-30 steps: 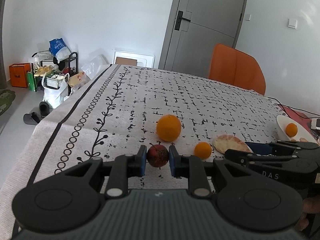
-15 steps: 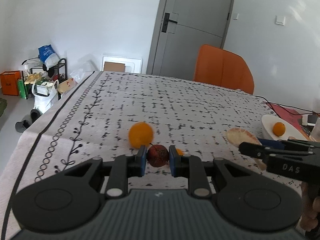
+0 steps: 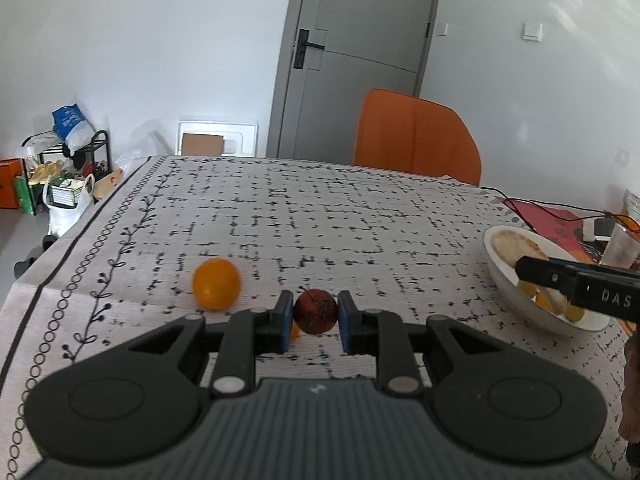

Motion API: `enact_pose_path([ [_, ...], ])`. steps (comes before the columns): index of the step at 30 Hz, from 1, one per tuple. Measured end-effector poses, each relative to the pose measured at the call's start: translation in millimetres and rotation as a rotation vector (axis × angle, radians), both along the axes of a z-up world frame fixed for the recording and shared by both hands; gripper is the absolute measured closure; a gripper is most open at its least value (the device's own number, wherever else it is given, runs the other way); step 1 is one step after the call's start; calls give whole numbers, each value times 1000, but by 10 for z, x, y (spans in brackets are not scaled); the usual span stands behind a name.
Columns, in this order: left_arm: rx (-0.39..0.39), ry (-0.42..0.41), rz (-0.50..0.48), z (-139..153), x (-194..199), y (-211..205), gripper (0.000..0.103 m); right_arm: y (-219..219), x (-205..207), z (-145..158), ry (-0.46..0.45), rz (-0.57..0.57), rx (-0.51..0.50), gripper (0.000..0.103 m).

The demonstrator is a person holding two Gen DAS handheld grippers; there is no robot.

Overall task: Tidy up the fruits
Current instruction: 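Carry both fruits over the bowl and open the right gripper to drop the pomelo segment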

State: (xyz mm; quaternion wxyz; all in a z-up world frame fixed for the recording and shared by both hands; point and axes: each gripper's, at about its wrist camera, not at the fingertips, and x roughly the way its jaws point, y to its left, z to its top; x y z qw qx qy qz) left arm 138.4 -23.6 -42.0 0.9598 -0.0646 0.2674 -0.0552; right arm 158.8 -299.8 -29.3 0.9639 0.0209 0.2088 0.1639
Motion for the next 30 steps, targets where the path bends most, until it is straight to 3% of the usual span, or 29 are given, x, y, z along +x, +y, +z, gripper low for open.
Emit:
enact_pose_path([
  [24, 30, -10, -129, 25, 189, -680, 81, -845, 94, -173, 21, -211, 49, 64],
  [30, 31, -23, -163, 53, 227, -839, 81, -894, 42, -176, 2, -199, 55, 49],
])
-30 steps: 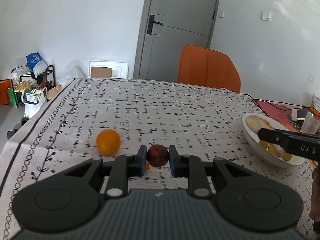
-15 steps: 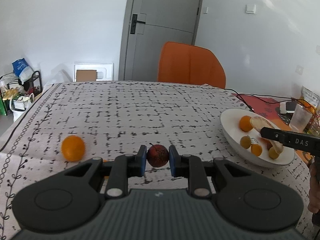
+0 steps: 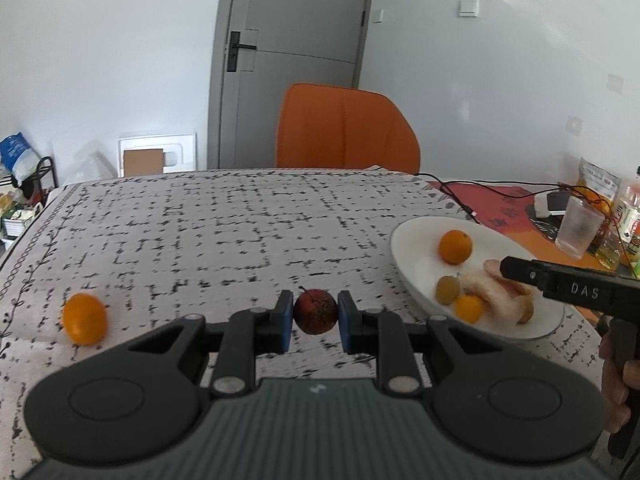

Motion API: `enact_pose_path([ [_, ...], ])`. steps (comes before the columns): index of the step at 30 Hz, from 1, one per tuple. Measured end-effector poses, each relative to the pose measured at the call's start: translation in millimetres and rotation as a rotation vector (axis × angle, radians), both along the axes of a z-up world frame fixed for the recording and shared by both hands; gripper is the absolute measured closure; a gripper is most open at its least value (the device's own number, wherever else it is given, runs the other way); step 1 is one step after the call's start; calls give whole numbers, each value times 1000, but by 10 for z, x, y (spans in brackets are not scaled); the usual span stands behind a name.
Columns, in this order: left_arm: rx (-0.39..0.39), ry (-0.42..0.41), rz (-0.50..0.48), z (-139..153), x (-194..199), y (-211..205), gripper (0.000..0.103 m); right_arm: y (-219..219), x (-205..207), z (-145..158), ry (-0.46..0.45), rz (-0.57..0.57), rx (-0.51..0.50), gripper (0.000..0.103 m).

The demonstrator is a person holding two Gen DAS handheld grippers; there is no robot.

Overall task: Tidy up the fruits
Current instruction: 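Carry both fruits over the bowl and open the right gripper to drop the pomelo segment, then open the left gripper to drop the dark red fruit into the bowl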

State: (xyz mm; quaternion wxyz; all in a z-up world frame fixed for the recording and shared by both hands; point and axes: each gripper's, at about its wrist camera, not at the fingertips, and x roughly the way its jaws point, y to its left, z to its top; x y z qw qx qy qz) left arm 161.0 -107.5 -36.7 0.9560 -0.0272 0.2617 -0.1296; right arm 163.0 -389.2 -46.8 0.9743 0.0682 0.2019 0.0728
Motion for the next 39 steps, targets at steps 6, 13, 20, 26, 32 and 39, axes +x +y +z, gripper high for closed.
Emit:
enact_pose_path([
  [6, 0, -6, -39, 16, 34, -164, 81, -121, -132, -37, 18, -24, 15, 49],
  [13, 6, -19, -98, 56, 81, -422, 81, -211, -287, -10, 9, -34, 26, 48],
  [20, 21, -25, -145, 63, 159, -686, 81, -243, -342, 6, -2, -17, 43, 47],
  [26, 41, -25, -154, 76, 236, -848, 81, -314, -382, 11, -15, -14, 68, 46],
  [32, 32, -39, -140, 138, 267, -890, 78, -347, -393, 15, -18, -15, 80, 46],
  [39, 45, -32, -105, 142, 210, -749, 54, -311, -376, 4, -15, -8, 85, 45],
])
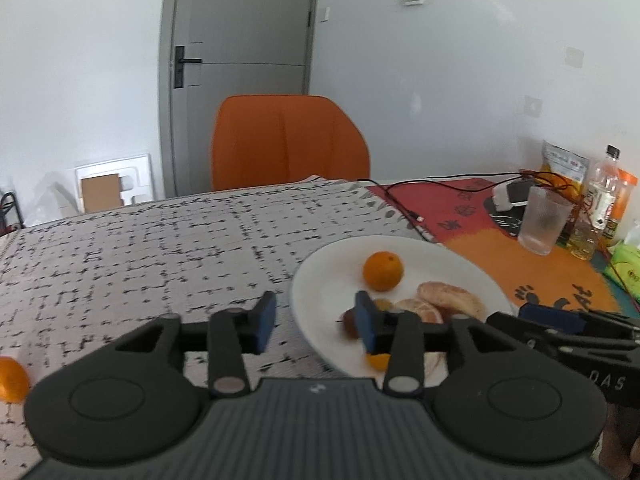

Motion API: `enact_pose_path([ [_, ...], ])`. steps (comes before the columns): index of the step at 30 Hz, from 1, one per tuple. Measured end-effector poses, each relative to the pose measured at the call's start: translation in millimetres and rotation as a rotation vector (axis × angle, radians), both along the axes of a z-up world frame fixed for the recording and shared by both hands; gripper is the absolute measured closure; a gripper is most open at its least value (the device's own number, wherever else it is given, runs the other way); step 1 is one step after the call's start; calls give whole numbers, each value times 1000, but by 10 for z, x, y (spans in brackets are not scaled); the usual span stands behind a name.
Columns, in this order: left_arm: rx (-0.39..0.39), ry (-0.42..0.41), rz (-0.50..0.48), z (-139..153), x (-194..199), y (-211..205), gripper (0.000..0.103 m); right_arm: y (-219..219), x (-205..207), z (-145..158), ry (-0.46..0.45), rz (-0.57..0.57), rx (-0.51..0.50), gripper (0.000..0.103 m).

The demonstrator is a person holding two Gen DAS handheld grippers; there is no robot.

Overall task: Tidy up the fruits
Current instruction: 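Open the left gripper to drop the dark red fruit into the bowl, then withdraw both grippers from the bowl toward the last two oranges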

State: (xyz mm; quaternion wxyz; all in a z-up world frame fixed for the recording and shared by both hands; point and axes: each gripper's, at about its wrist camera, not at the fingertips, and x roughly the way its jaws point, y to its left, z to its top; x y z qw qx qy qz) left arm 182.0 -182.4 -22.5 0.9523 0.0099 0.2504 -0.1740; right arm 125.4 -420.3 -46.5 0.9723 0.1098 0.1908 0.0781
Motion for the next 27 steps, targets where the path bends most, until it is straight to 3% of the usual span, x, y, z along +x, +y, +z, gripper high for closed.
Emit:
enact_pose_path([
  [7, 8, 3, 71, -3, -53, 291, 30, 110, 32, -6, 2, 11, -2, 40],
  [12, 13, -10, 113, 11, -103, 502, 20, 198, 63, -1, 4, 25, 0, 38],
  [27, 3, -9, 223, -18, -265, 1035, 13, 606, 101, 36, 6, 98, -36, 25],
])
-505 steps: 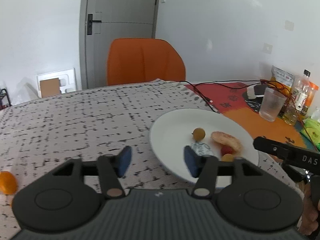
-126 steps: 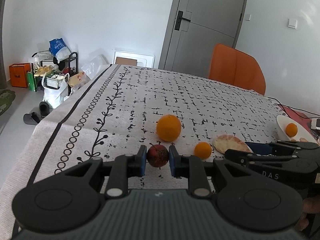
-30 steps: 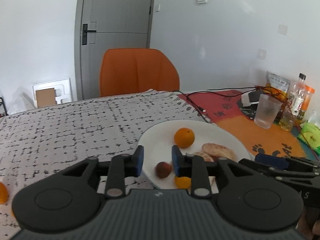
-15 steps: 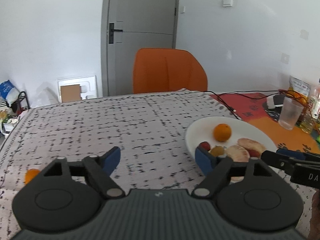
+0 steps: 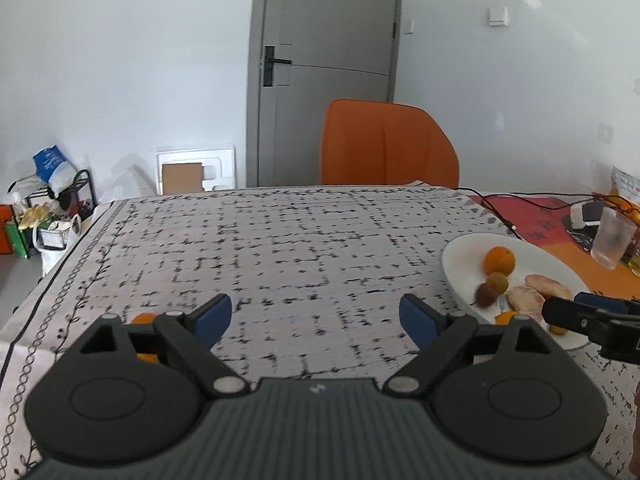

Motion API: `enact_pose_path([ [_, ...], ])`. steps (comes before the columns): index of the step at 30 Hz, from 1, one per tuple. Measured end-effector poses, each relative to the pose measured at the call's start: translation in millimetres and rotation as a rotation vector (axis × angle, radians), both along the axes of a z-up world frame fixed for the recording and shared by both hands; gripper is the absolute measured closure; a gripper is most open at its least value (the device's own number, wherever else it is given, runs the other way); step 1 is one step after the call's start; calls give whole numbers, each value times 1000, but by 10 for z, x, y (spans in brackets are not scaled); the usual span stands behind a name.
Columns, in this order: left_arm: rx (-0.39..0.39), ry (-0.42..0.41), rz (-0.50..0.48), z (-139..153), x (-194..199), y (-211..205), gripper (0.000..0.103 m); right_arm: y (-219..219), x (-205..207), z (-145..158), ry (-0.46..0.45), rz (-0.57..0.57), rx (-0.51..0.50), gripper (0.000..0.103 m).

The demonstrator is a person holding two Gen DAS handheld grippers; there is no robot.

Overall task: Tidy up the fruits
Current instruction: 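Withdraw both grippers from the bowl toward the last two oranges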

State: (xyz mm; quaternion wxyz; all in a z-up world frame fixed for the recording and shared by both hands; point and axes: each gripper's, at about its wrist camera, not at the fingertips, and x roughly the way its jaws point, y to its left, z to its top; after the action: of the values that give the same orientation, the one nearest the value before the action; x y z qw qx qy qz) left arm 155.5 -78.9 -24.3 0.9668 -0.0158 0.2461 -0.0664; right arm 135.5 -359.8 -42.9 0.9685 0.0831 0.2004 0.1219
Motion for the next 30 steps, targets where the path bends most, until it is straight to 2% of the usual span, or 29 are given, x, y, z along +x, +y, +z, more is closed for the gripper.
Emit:
enact_pose_path([
  [6, -13, 8, 39, -39, -69, 203, 13, 167, 17, 5, 4, 26, -18, 19],
  [11, -11, 24, 67, -89, -122, 357, 12, 308, 18, 14, -4, 48, -22, 0],
  [30, -46, 41, 212, -206, -267, 1046, 6, 973, 140, -35, 38, 163, -59, 0],
])
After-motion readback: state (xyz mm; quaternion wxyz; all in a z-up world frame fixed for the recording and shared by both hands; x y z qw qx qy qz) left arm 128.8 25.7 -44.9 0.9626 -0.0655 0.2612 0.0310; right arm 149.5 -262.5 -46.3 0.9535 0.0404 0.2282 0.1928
